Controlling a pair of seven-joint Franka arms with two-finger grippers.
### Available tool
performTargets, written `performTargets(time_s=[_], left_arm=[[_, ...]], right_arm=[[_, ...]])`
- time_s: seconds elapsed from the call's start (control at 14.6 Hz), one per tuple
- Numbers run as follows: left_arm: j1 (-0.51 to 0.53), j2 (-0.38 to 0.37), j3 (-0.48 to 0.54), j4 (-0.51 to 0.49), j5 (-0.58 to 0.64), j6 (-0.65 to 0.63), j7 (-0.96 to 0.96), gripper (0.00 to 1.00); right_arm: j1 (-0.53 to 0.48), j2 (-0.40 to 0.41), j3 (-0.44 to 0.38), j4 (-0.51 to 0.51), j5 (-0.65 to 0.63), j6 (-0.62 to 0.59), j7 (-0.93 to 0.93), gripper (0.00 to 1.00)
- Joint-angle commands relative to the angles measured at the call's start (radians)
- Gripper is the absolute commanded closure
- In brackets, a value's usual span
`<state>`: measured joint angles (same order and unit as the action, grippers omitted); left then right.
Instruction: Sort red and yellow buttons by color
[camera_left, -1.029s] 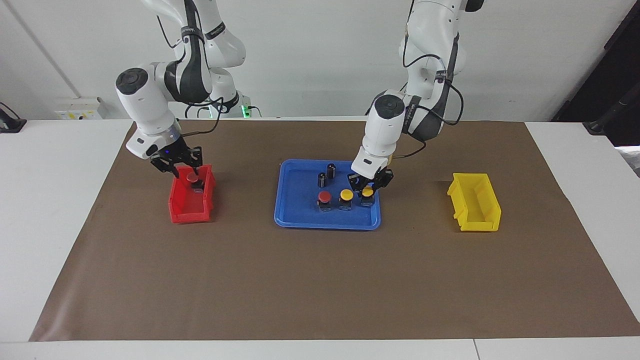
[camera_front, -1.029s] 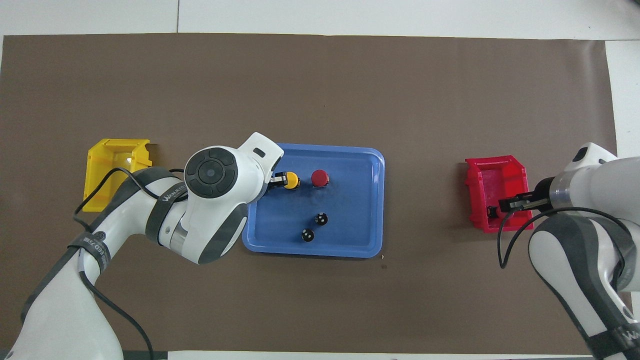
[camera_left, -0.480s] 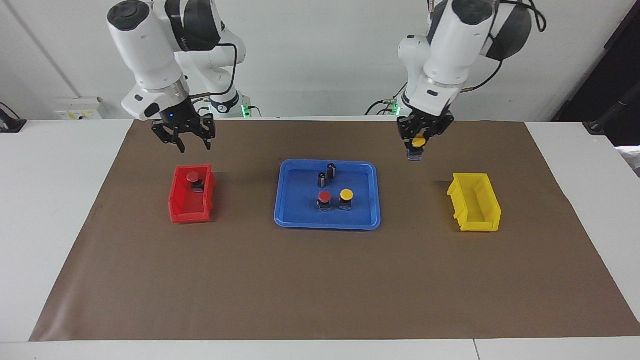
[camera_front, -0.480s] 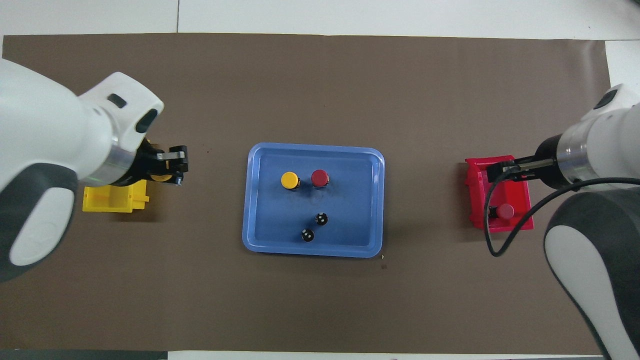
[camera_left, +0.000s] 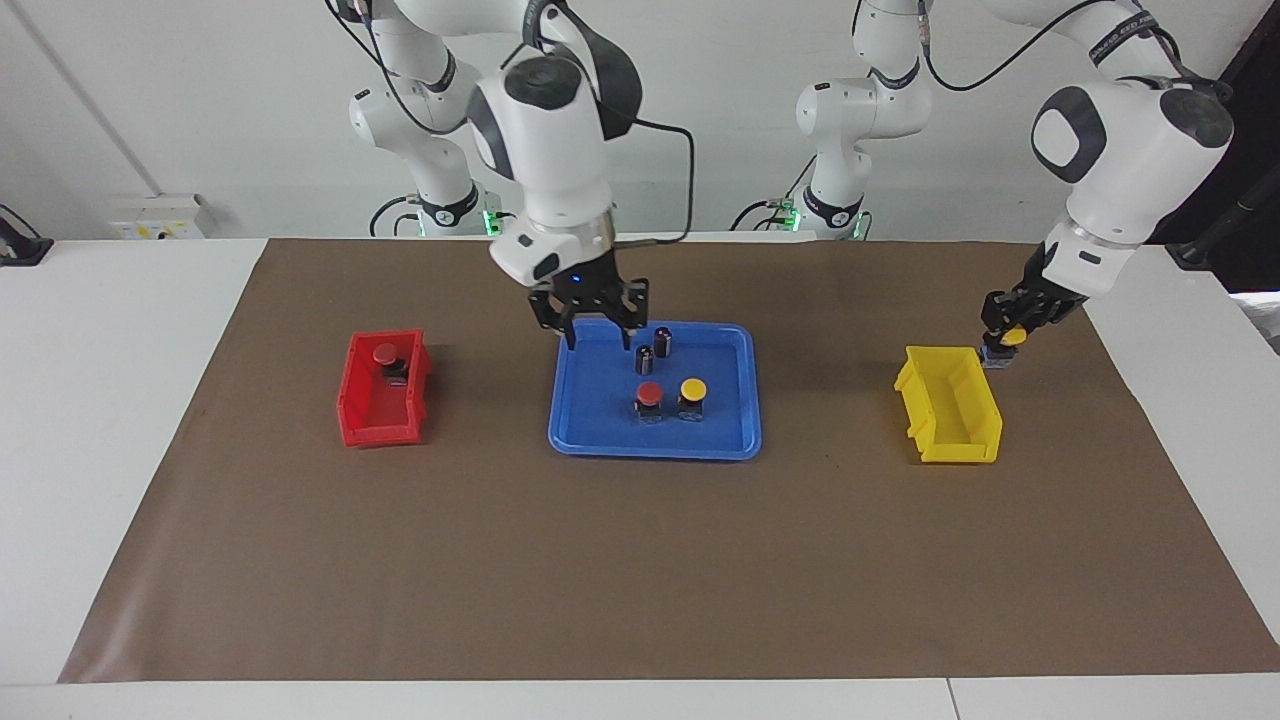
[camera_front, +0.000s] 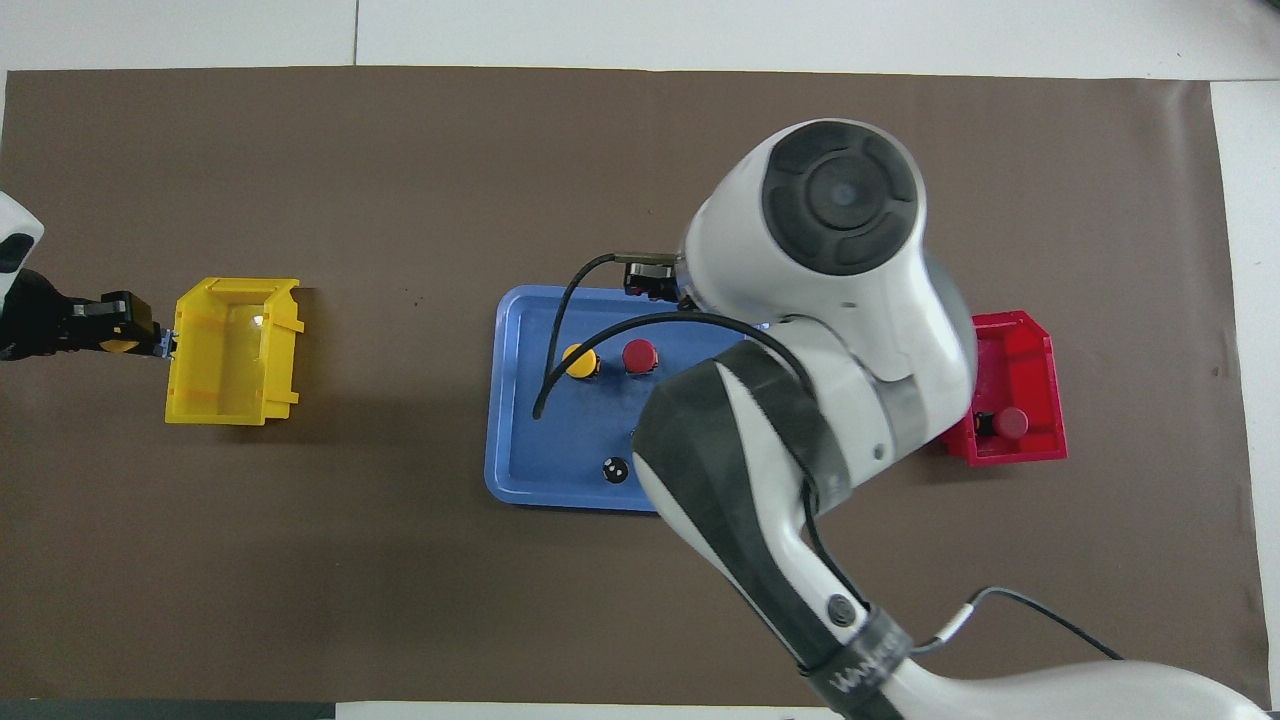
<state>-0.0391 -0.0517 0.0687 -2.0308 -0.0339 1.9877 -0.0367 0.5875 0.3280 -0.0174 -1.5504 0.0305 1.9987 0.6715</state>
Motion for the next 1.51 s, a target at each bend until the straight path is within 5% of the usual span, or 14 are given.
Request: performTargets(time_s=[0.0,0.75,0.82,0.96,1.1,1.24,1.44], left_arm=[[-0.008,0.01,-0.01,-0.048,-0.014,0.054,-0.003,0.99],[-0.015,0.111,-0.01,-0.167,-0.014,0.253,0.037,0.98],[-0.012,0.119,-0.01,-0.169,-0.014,0.253,0.041,0.94],[-0.007,0.121,-0.01,-0.164,-0.014,0.238,0.058,0.52],[-0.015,0.119,-0.01,-0.155,-0.014,0.226,0.055,0.39],[-0.012,0.108,-0.01,-0.138,-0.014,0.188,0.055,0.36],[-0.011,0.09,-0.01,-0.042,-0.015,0.038,0.052,0.36]], right_arm=[[0.028,0.036,-0.006,-0.049,-0.044,0.072,0.039,0.26],[0.063,0.049,-0.006,-0.241,-0.11,0.284,0.062,0.27],[0.066,0.048,-0.006,-0.25,-0.11,0.296,0.068,0.27],[0.074,0.049,-0.006,-0.255,-0.11,0.302,0.082,0.28],[0.075,0.049,-0.004,-0.255,-0.109,0.301,0.083,0.34],[0.083,0.048,-0.004,-0.26,-0.109,0.293,0.08,0.46],[0.077,0.048,-0.006,-0.246,-0.11,0.276,0.076,0.79]])
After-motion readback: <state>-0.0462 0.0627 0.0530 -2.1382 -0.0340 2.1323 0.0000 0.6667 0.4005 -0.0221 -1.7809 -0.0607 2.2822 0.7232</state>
